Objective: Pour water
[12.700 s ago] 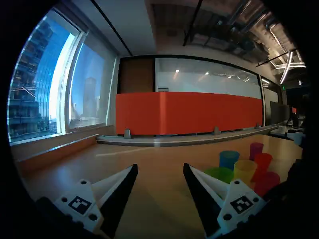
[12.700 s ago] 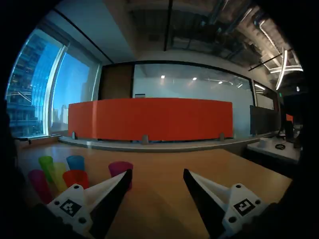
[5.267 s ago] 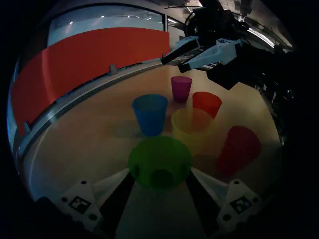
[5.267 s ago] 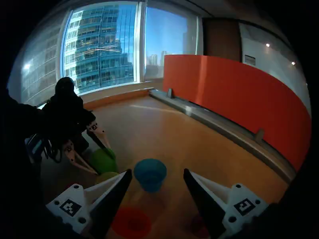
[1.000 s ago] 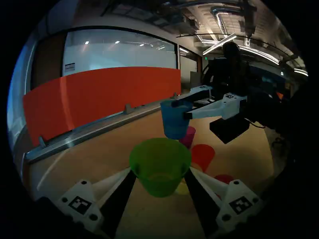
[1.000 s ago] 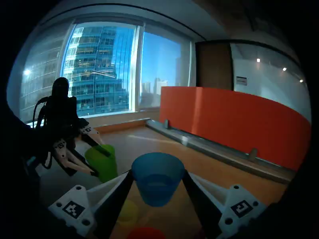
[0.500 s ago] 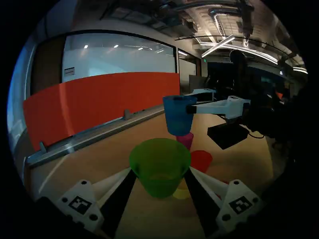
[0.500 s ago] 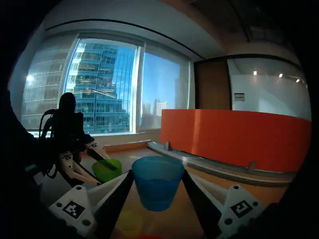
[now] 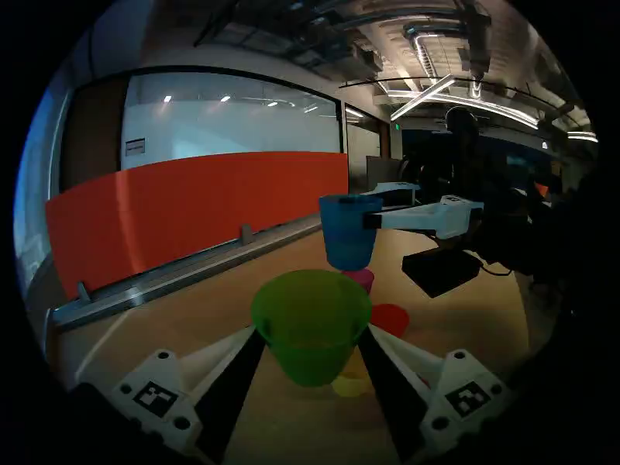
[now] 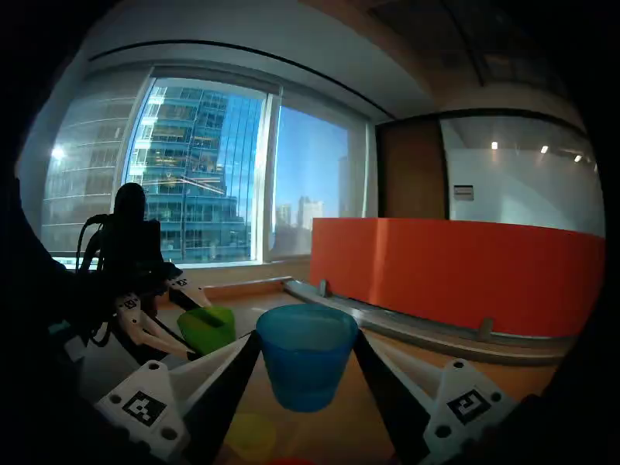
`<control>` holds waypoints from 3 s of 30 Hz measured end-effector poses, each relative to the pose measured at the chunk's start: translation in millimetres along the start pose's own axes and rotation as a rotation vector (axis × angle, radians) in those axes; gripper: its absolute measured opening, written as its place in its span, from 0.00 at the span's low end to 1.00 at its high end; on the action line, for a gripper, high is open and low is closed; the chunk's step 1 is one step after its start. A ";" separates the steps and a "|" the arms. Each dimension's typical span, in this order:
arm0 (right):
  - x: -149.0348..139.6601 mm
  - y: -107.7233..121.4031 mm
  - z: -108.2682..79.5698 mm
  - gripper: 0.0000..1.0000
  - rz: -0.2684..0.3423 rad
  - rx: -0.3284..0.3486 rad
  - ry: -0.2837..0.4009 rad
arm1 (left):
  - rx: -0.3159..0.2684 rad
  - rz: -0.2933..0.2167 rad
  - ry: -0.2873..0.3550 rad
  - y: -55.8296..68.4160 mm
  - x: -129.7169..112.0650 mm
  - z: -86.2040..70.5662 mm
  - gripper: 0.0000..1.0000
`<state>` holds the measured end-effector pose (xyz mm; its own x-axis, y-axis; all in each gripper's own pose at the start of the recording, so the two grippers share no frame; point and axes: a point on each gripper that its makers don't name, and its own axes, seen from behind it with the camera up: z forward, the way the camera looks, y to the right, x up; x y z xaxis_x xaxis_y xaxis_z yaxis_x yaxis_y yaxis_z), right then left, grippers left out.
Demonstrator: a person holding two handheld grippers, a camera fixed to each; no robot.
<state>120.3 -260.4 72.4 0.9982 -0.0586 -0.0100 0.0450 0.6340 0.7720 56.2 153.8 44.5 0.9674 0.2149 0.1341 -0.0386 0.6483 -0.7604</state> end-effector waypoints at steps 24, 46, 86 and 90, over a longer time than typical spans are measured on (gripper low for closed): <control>10.4 -3.6 -6.8 0.90 -0.016 0.005 0.009 | -0.011 -0.001 0.052 7.8 15.6 -4.1 0.83; 32.2 -10.5 -5.0 0.90 -0.141 0.028 -0.016 | -0.021 -0.029 0.153 20.6 30.9 -10.2 0.83; 67.2 -9.5 6.3 0.90 -0.455 0.036 0.030 | -0.063 -0.023 0.157 37.3 30.3 -7.6 0.82; 69.2 -8.4 8.7 0.90 -0.494 0.033 0.030 | -0.063 -0.019 0.158 38.6 30.8 -6.7 0.82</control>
<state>188.7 -276.6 70.7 0.8585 -0.3236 -0.3978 0.5124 0.5111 0.6901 86.1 180.5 15.1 0.9953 0.0828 0.0510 -0.0093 0.6031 -0.7976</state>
